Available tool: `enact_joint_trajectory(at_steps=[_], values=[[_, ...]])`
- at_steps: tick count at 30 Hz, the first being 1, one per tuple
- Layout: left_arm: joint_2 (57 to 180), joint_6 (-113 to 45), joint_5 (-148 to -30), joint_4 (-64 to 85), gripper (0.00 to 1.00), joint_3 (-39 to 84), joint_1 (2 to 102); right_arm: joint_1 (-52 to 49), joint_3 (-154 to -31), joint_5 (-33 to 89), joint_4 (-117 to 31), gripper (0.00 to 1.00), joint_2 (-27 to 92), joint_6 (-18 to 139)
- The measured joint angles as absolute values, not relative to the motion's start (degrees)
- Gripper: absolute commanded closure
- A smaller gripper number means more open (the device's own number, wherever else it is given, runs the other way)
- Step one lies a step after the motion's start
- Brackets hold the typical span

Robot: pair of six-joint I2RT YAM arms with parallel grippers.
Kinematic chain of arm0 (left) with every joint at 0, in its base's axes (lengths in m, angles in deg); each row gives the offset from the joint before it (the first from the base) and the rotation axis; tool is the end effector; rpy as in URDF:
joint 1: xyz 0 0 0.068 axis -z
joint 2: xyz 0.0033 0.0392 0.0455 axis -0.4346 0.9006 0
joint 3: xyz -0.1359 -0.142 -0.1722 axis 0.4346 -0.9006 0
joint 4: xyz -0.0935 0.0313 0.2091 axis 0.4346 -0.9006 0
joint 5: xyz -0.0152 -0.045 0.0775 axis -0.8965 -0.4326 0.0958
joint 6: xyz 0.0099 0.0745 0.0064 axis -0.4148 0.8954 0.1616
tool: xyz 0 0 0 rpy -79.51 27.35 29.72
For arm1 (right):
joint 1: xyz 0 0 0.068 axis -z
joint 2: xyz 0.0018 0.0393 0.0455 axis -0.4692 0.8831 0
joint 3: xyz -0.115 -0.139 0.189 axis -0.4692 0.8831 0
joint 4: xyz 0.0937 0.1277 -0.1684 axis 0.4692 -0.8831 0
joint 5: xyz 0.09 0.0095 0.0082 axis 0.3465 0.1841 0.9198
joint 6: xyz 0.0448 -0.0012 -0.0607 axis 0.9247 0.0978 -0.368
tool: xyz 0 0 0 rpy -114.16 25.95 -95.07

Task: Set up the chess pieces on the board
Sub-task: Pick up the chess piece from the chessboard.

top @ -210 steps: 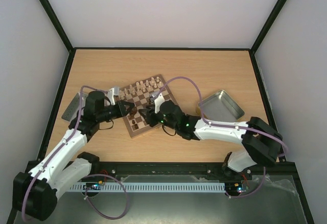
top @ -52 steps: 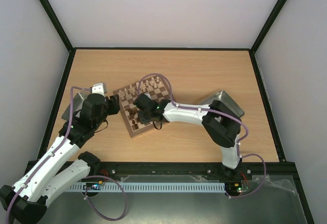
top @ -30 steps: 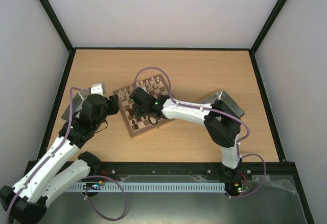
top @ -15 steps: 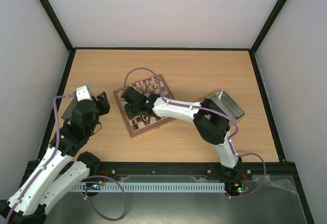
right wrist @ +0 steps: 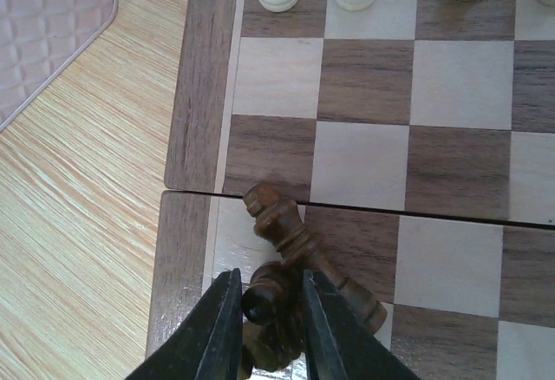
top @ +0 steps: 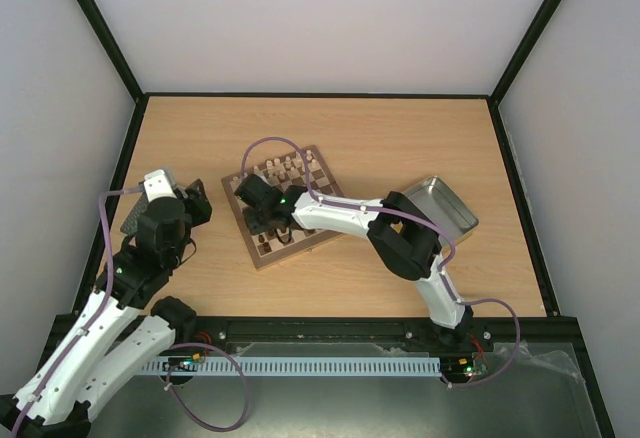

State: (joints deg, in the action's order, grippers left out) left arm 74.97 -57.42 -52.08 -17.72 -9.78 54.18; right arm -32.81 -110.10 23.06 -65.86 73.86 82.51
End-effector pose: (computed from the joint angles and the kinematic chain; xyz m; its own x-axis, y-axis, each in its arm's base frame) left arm 0.1299 -0.0357 0.2961 -0.2318 -0.4508 -0.8620 -0.1420 0.8923 -0.4285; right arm 0.2184 0.3970 0.1653 -0.7693 -0.3832 -0.5112 -0.5864 0.7412 0.3269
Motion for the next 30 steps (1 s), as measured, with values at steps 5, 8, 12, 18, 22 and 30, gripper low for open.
enact_joint_trajectory(at_steps=[5,8,12,18,22,30], values=[[75.1,-57.4,-52.1,-17.7,0.45,-9.8,54.2,-32.8,-110.1,22.6,-65.8,0.87,74.0,83.1],[75.1,-57.4,-52.1,-17.7,0.45,-9.8,54.2,-32.8,-110.1,22.3,-65.7,0.91,74.2,83.5],[75.1,-57.4,-52.1,-17.7,0.45,-9.8,54.1,-32.9,-110.1,21.8,-65.2,0.94,74.3,83.8],[75.1,-57.4,-52.1,-17.8,0.45,-10.1,54.1,-32.9,-109.6,22.1,-61.4,0.95,74.2,84.6],[75.1,-57.4,-52.1,-17.9,0.45,-10.2,54.1,-32.8,-108.2,23.3,-57.9,0.95,73.6,85.0],[75.1,-57.6,-52.1,-17.9,0.45,-10.3,54.1,-32.8,-102.7,22.1,-54.9,0.95,66.0,85.8]])
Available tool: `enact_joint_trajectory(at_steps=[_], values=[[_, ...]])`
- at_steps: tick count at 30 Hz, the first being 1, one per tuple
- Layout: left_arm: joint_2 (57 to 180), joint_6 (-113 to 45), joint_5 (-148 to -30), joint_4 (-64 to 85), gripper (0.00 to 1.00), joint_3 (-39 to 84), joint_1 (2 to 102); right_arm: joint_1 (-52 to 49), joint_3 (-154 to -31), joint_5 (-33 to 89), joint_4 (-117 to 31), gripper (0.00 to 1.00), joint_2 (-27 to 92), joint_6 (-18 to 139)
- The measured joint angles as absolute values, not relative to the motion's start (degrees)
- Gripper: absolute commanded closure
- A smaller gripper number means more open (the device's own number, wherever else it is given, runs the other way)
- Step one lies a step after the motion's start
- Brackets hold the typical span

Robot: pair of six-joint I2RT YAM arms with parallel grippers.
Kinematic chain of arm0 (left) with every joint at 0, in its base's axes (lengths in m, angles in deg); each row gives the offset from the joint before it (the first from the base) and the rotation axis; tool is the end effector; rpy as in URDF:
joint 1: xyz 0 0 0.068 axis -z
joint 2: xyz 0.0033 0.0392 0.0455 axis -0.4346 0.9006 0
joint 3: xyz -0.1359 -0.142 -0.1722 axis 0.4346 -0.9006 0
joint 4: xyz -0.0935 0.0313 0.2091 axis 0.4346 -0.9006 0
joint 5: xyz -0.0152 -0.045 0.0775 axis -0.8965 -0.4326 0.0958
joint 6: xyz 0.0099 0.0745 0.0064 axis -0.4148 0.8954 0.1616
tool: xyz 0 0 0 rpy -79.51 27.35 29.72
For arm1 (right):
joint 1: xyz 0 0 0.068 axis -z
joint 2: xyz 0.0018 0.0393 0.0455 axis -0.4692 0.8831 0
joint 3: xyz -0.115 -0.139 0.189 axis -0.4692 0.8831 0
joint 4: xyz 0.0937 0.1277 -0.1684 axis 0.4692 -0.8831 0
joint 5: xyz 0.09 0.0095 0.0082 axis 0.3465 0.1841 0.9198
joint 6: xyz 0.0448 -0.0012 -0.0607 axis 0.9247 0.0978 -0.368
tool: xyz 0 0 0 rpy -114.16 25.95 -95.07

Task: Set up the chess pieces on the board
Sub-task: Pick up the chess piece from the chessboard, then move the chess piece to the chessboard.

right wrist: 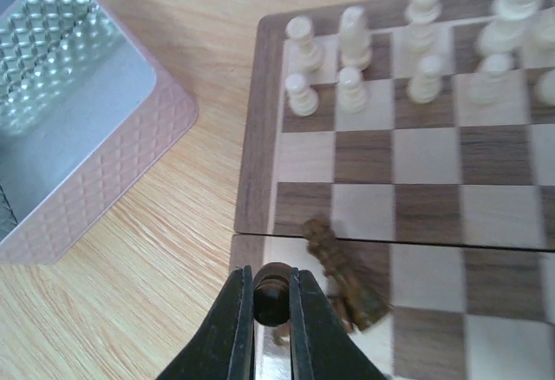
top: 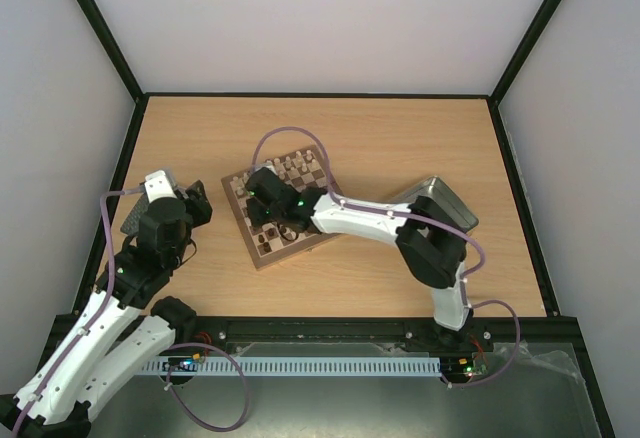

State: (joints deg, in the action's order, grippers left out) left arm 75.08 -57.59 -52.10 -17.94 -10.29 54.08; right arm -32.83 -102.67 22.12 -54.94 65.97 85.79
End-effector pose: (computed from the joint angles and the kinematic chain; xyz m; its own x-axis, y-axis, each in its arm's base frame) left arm 0.1305 -0.0358 0.2925 -0.2419 -0.4478 -0.8608 -0.1494 0.8937 -0.4230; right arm 0.2143 0.3878 0.2021 -0.7447 -0.2380 -0.6236 -0.5751 0.7029 0.4185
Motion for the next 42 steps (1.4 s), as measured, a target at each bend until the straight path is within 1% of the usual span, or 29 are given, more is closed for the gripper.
enact_joint_trajectory(at_steps=[7,11,16,19,22,26,31,34,38,42], values=[[75.1,-57.6,-53.0,-17.9,0.43,-10.5,54.1,-32.3,-94.3,16.0,-54.7,0.95,56.4,86.7],[75.8,-57.3,-55.5,-17.5,0.41,-10.5,54.1,-31.4,-90.7,13.9,-55.9,0.95,54.0,87.6],[78.2,-56.1,-61.3,-15.6,0.33,-11.2,54.1,-30.1,-86.8,12.6,-57.8,0.96,52.9,88.9],[80.8,-54.4,-67.2,-13.9,0.3,-11.5,54.1,-29.2,-84.7,11.7,-58.5,0.96,51.3,90.2],[85.7,-52.5,-74.4,-11.5,0.3,-11.5,54.1,-28.0,-82.5,10.8,-58.5,0.96,47.6,91.6],[95.3,-50.0,-82.4,-10.5,0.3,-9.7,54.1,-24.6,-79.1,9.7,-57.5,0.95,40.7,93.4],[109.4,-46.8,-91.4,-10.0,0.32,-2.7,54.7,-20.0,-76.2,9.4,-55.9,0.95,35.5,94.0],[118.0,-44.3,-93.0,-11.1,0.36,3.5,56.8,-17.6,-74.8,10.0,-55.6,0.95,34.6,94.0],[130.0,-40.6,-93.1,-14.4,0.46,13.1,60.3,-15.4,-73.5,11.3,-55.6,0.95,34.3,93.8],[138.9,-37.1,-92.7,-19.1,0.48,18.6,62.4,-14.1,-72.8,12.7,-55.4,0.95,34.3,93.4]])
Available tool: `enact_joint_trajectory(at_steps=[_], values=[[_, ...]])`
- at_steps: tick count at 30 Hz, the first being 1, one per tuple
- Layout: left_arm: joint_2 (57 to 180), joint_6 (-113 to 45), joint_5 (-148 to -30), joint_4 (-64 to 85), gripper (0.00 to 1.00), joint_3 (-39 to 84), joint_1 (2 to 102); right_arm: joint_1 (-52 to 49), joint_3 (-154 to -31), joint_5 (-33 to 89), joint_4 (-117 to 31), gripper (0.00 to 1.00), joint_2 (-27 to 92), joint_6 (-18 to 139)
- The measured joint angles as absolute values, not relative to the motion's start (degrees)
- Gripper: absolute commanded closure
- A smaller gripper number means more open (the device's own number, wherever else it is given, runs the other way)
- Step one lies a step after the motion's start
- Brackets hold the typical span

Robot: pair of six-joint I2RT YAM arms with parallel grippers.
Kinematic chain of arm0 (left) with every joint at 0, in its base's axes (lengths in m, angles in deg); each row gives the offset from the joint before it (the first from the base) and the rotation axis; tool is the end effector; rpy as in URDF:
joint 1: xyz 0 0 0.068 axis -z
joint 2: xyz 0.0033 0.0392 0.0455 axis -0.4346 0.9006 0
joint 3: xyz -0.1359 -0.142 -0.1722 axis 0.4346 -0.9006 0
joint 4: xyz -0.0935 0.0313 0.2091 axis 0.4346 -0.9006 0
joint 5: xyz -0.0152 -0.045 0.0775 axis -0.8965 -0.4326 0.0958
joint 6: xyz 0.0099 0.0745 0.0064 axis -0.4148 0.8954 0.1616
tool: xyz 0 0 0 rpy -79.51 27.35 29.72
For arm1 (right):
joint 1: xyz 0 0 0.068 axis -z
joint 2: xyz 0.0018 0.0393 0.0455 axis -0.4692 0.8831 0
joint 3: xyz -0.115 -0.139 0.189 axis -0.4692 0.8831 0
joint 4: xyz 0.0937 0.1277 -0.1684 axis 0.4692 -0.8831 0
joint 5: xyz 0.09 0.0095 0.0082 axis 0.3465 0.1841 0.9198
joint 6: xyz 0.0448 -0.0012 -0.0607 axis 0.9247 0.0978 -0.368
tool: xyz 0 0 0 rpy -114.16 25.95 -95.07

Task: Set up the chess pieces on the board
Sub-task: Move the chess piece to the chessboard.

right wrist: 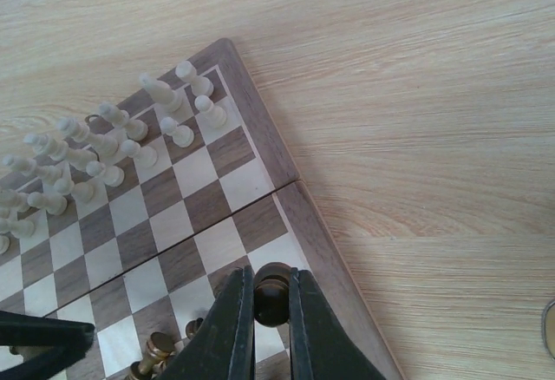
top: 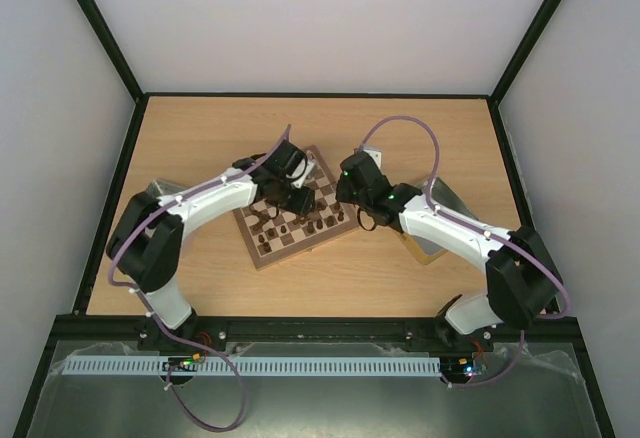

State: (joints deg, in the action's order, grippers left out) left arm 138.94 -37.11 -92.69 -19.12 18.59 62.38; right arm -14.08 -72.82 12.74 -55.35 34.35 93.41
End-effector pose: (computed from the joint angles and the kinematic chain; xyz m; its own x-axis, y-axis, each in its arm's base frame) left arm 0.2650 -0.2135 0.2080 -0.8101 0.2880 -0.5107 0.4871 0.8153 -0.3130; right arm 0.2361 0.2018 0.2324 -0.7438 0.1855 -0.6421 -0.1455 0.8927 0.4265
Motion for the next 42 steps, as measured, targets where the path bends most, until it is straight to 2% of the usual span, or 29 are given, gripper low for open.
enact_joint_trajectory(at_steps=[18,28,42], values=[[148.9,-33.7,-90.5,-27.0,0.55,22.6,62.6,-13.6,-72.4,16.3,-54.0,0.95,34.4,93.2],[149.7,-34.2,-85.8,-27.3,0.65,23.5,62.8,-13.6,-72.4,16.3,-54.0,0.95,34.4,93.1],[150.3,-36.1,-77.8,-30.3,0.65,25.1,62.8,-13.5,-72.3,16.4,-54.0,0.95,34.3,93.2]])
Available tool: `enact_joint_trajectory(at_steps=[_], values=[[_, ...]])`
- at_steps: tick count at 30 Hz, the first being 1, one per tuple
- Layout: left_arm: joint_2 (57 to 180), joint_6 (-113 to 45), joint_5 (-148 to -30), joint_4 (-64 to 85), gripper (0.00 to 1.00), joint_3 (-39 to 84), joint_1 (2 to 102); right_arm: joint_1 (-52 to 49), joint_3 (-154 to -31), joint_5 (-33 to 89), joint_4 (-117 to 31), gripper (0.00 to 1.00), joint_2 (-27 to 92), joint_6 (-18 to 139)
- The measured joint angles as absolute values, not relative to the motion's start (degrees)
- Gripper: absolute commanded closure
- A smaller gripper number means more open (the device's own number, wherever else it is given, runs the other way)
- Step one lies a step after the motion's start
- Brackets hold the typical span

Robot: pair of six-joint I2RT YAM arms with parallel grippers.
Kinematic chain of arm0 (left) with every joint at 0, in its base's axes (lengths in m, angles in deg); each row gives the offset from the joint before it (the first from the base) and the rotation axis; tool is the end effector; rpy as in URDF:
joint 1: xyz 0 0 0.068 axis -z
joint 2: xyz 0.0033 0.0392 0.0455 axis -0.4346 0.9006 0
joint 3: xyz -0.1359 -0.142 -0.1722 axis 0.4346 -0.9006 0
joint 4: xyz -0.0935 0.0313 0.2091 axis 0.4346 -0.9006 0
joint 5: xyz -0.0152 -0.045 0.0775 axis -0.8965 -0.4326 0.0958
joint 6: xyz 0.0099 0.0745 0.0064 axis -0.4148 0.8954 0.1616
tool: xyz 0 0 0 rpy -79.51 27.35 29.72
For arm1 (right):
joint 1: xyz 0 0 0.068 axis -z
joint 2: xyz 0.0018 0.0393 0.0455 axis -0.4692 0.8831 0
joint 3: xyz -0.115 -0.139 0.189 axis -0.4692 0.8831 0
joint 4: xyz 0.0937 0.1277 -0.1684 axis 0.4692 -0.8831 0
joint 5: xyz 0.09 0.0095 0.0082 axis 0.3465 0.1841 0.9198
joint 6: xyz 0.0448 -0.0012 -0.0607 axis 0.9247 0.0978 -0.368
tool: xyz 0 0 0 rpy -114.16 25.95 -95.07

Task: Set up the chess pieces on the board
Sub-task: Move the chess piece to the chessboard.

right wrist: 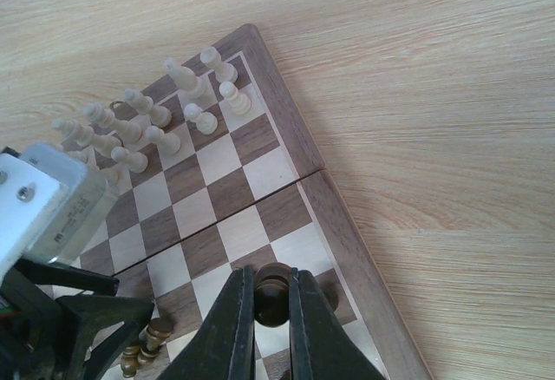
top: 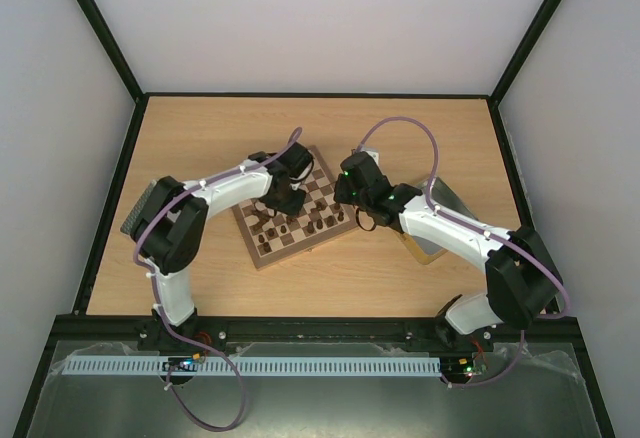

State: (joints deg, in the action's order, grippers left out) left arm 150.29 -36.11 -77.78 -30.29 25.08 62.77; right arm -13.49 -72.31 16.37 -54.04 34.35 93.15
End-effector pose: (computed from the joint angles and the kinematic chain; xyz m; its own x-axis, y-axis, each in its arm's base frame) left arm 0.2821 -0.2087 0.1614 -0.8744 0.3579 -0.3275 0.3890 0.9207 -0.0324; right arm 0.2363 0.2031 0.2317 -0.7605 0.1775 -0.6246 -0.1756 0.8698 0.4610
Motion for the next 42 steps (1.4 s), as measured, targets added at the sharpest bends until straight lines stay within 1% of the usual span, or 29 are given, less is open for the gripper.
enact_joint_trajectory(at_steps=[11,19,29,38,42], values=[[147.8,-36.8,-84.4,-27.6,0.6,28.2,62.9,-13.5,-70.4,15.1,-54.0,0.95,32.0,93.9],[150.4,-36.5,-88.8,-25.9,0.58,32.6,63.7,-13.2,-67.7,12.6,-53.8,0.95,28.3,95.4],[158.0,-35.7,-87.2,-26.7,0.59,36.5,66.0,-13.2,-66.8,12.5,-53.6,0.95,28.2,96.2],[159.4,-35.4,-84.4,-28.1,0.62,36.8,66.4,-13.2,-66.8,13.3,-53.3,0.95,28.4,96.2],[159.4,-35.4,-82.0,-28.4,0.63,36.8,66.4,-13.2,-66.8,15.8,-52.1,0.95,29.2,95.8]])
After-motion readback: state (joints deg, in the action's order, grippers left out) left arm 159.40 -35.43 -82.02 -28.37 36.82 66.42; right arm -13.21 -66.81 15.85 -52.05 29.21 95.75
